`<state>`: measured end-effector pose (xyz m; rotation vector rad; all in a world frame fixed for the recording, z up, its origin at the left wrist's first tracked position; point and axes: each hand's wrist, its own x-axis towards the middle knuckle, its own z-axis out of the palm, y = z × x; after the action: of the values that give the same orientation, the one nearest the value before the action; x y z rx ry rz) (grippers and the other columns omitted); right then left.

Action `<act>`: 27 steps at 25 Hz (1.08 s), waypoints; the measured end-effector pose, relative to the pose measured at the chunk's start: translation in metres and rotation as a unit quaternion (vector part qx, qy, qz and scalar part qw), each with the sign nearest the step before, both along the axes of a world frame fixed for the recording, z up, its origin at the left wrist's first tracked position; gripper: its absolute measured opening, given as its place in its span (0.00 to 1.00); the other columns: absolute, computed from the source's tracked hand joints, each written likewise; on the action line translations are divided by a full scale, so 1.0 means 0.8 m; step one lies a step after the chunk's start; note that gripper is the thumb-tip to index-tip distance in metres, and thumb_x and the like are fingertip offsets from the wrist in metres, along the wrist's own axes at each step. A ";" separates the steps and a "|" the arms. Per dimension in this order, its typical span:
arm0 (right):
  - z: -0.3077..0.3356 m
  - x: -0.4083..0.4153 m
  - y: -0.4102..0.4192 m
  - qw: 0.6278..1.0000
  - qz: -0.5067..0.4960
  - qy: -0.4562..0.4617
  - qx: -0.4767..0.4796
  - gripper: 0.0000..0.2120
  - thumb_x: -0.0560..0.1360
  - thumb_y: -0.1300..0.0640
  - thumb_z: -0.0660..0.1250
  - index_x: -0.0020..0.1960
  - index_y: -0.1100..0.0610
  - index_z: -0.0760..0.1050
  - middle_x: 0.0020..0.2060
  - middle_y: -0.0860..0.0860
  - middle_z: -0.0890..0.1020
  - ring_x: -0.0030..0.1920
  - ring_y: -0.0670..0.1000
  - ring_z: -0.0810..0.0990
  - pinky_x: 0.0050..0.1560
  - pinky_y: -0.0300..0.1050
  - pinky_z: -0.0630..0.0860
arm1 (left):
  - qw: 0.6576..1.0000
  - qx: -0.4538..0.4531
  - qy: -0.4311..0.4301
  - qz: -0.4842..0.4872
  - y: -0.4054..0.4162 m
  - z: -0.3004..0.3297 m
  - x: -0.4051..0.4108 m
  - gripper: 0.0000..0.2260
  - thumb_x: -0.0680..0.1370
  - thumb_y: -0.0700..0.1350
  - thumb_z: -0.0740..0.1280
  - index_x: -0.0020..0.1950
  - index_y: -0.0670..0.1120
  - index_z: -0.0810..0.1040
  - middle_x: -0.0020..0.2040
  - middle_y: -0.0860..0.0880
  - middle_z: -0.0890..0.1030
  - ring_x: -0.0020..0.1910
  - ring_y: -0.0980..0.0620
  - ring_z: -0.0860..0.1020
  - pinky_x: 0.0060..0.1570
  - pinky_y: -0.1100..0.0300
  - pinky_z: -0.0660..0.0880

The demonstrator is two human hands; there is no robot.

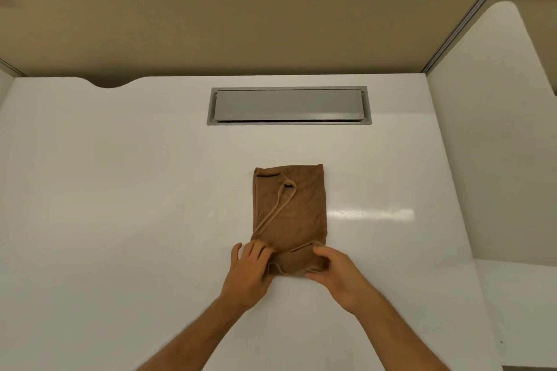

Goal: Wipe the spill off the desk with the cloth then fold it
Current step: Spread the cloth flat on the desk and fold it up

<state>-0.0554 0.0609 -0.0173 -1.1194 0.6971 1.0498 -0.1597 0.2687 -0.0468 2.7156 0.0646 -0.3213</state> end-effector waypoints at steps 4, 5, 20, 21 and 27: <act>0.029 0.075 0.022 0.997 -0.059 0.001 0.058 0.13 0.79 0.57 0.69 0.63 0.59 0.78 0.59 0.57 0.85 0.59 0.59 0.84 0.55 0.53 0.82 | 0.989 -0.097 -0.026 0.105 0.040 0.035 0.084 0.06 0.76 0.36 0.71 0.52 0.43 0.82 0.45 0.46 0.85 0.43 0.44 0.83 0.60 0.41 0.77; 0.032 0.095 0.028 0.995 -0.080 0.000 0.055 0.13 0.80 0.57 0.69 0.62 0.60 0.78 0.58 0.58 0.85 0.57 0.59 0.85 0.54 0.53 0.82 | 0.983 -0.128 -0.030 0.130 0.053 0.044 0.110 0.08 0.77 0.36 0.70 0.55 0.44 0.83 0.47 0.46 0.86 0.44 0.45 0.83 0.57 0.45 0.79; -0.023 0.148 0.082 0.894 0.163 -0.246 -0.338 0.30 0.74 0.56 0.75 0.71 0.60 0.69 0.59 0.59 0.81 0.56 0.58 0.81 0.57 0.50 0.79 | 0.969 -0.192 0.049 0.146 0.031 0.007 0.181 0.12 0.81 0.45 0.71 0.64 0.45 0.81 0.57 0.47 0.79 0.56 0.49 0.78 0.56 0.61 0.77; -0.020 0.148 0.086 0.898 0.145 -0.249 -0.331 0.27 0.74 0.58 0.74 0.70 0.60 0.70 0.57 0.58 0.82 0.52 0.56 0.81 0.52 0.47 0.80 | 0.949 -0.236 0.053 0.203 0.027 0.009 0.181 0.12 0.81 0.45 0.71 0.64 0.45 0.81 0.56 0.48 0.80 0.53 0.50 0.79 0.53 0.66 0.76; 0.023 0.120 0.151 0.766 0.237 -0.516 -0.302 0.24 0.76 0.63 0.69 0.71 0.56 0.70 0.53 0.50 0.74 0.51 0.49 0.76 0.48 0.37 0.75 | 0.788 -0.474 0.041 0.391 0.062 0.043 0.220 0.12 0.82 0.53 0.68 0.64 0.51 0.81 0.55 0.52 0.85 0.56 0.50 0.84 0.57 0.60 0.80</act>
<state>0.0402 0.1815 0.0013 -2.2511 -0.2124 0.4151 0.0164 0.3183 -0.0122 1.4845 0.7960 -0.1406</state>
